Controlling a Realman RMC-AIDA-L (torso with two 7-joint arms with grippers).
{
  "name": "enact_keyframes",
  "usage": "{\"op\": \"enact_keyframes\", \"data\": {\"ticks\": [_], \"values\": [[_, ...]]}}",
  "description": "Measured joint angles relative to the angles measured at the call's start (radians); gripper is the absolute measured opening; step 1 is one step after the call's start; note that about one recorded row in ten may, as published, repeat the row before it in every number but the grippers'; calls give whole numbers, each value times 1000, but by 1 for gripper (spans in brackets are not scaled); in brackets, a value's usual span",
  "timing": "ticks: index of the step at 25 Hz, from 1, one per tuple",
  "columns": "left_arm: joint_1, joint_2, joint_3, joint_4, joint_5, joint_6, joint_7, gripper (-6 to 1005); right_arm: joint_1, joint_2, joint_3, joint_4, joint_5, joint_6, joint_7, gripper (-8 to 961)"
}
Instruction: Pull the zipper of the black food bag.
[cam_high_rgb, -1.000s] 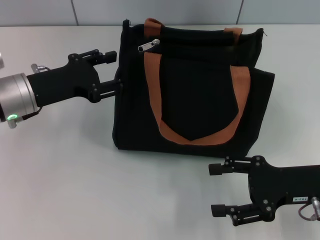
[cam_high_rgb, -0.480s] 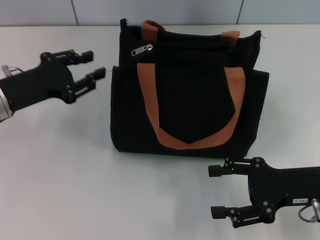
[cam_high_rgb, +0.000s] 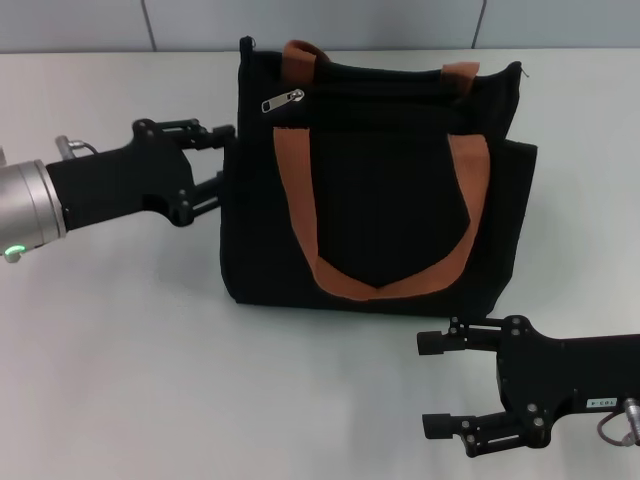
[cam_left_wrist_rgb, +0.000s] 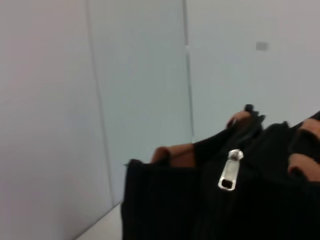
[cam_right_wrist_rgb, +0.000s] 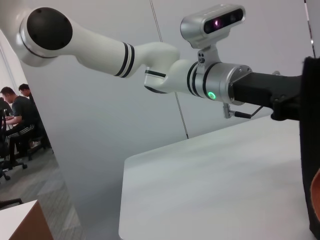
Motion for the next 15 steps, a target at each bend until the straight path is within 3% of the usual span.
{"op": "enact_keyframes", "data": {"ticks": [5, 10, 15], "values": [[-4, 8, -1, 0, -6, 34, -2, 460, 0, 0, 0, 0, 0, -1, 3, 835], [-29, -9, 11, -9, -2, -55, -2, 460, 3, 0, 0, 0, 0, 0, 3, 834], [-40, -12, 20, -19, -5, -83, 2, 454, 4, 0, 0, 0, 0, -2, 5, 834]]}}
